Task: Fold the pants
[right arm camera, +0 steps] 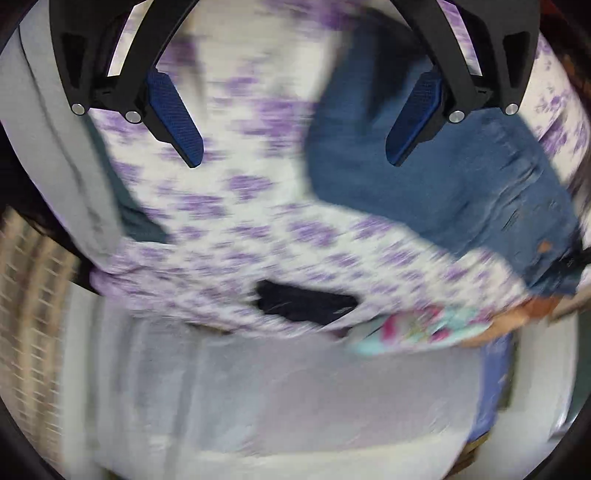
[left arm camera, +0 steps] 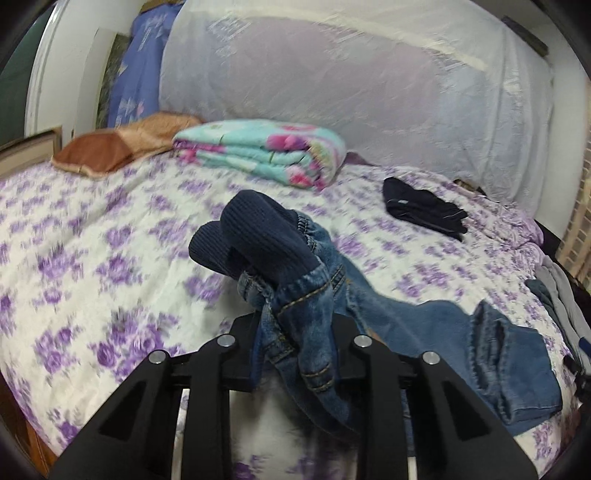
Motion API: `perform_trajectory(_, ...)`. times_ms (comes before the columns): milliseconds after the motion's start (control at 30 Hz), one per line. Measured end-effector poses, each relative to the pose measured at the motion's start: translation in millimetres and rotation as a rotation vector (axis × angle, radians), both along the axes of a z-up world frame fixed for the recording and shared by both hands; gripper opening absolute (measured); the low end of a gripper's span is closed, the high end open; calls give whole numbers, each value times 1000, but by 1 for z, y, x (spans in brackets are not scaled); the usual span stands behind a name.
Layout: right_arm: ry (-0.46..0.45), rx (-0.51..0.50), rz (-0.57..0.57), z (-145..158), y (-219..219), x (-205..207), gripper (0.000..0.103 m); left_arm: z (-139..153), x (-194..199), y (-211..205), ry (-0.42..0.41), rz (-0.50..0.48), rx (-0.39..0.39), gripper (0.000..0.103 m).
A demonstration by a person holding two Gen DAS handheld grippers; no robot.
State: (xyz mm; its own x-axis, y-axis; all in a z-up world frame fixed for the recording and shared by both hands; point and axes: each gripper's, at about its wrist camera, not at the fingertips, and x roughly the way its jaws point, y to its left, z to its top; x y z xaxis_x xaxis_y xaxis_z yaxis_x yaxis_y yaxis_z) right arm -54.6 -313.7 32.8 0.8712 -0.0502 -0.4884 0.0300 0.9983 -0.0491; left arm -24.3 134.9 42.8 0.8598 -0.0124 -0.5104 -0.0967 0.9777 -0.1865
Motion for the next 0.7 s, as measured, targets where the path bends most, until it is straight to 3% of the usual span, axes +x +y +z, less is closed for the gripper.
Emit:
perform_trajectory(200, 49, 205, -127, -17, -68, 1, 100, 43, -18, -47, -120, -66, 95, 24)
perform_trajectory(333, 167, 379, -106, -46, -87, 14, 100, 70, -30, -93, -198, -146, 186, 24)
perform_trajectory(567, 102, 597, -43, -58, -111, 7, 100, 77, -39, -186, -252, -331, 304, 24)
perform_trajectory(700, 88, 614, -34, -58, -110, 5, 100, 65, -40, -232, -247, -429, 352, 24)
